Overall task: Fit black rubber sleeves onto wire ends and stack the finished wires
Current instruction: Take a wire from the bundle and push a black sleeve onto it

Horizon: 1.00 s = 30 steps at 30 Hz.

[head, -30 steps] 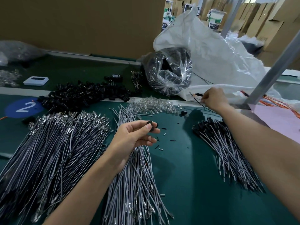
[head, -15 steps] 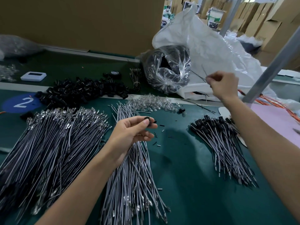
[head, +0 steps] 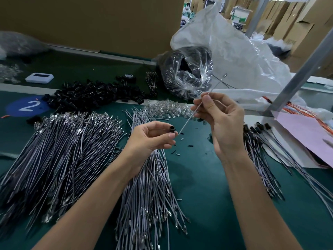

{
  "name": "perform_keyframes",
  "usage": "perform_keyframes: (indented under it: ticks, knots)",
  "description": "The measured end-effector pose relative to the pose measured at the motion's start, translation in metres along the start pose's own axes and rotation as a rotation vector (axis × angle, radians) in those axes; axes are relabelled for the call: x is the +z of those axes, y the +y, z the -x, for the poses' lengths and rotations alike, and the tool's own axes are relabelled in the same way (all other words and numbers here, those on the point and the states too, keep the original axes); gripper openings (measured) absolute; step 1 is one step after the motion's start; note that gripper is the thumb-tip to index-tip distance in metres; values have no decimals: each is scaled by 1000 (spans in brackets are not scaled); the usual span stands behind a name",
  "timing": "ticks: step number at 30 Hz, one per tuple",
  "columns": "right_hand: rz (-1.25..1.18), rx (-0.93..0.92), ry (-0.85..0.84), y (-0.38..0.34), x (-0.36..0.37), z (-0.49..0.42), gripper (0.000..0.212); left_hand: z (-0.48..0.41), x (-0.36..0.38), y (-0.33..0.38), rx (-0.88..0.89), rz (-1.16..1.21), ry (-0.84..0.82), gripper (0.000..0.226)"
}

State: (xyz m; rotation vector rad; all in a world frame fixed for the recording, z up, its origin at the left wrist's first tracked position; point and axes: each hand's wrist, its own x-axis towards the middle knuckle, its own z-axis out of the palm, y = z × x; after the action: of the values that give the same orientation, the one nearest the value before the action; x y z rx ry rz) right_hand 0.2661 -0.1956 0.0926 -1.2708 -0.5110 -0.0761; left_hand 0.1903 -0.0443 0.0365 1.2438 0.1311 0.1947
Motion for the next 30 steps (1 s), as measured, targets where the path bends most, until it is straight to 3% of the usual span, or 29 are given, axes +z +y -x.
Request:
perform_keyframes:
  ticks: [4,14,22,30]
  knots:
    - [-33,-56,26,-1,0,-3,6,-1,-1,0,10,-19,14,17]
    - [-77,-88,96,6,1,-3,5,-3,1,0,31,-15,0,17]
    - [-7,-133,68,8,5,-3,6,-3,-2,0,50,-42,-13,24]
    - [-2,-173,23,8,10,0,7,-3,-2,0,45,-136,12,14]
